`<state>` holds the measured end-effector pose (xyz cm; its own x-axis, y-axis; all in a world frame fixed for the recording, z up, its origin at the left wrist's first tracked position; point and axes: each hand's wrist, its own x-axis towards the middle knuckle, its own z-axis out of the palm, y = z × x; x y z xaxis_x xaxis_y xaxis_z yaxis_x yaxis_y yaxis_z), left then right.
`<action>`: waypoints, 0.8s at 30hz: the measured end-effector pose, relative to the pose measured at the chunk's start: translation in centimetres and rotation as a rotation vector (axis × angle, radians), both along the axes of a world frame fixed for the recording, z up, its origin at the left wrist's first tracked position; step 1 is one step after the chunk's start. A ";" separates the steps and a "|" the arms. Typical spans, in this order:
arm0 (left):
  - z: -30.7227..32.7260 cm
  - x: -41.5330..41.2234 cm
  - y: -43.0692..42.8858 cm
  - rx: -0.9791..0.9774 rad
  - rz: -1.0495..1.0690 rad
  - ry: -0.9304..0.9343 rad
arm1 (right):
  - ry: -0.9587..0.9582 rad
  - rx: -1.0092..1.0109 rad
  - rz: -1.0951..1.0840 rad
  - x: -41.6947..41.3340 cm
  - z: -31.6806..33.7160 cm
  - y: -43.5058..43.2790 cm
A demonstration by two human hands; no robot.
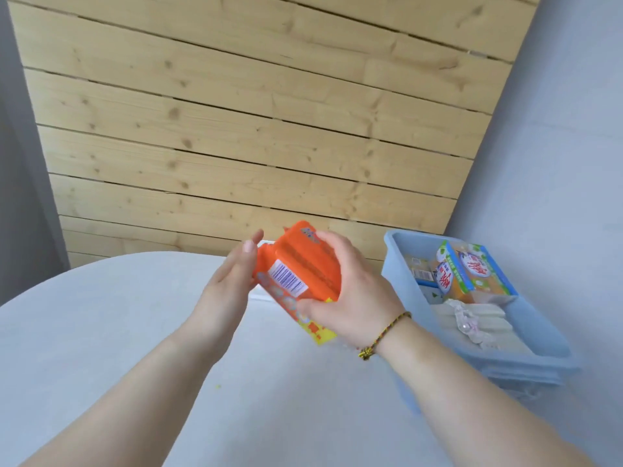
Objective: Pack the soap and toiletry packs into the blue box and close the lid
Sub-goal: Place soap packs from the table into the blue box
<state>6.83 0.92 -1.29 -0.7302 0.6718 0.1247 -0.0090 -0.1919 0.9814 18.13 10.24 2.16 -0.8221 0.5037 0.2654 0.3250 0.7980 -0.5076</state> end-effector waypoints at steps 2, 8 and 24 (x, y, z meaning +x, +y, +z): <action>0.6 1.1 3.6 0.008 -0.001 -0.029 | 0.098 -0.040 -0.113 1.5 1.7 2.5; 0.2 4.3 12.5 -0.195 -0.188 0.004 | 0.376 -0.327 -0.390 4.8 3.4 12.5; -1.0 7.2 19.9 -0.242 -0.431 0.000 | -0.375 0.059 -0.679 2.4 -1.3 17.1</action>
<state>14.04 20.85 -2.30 -0.3791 0.9225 -0.0723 -0.0378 0.0626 0.9973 20.49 27.31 0.85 -0.3783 0.9229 0.0720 0.8941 0.3844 -0.2300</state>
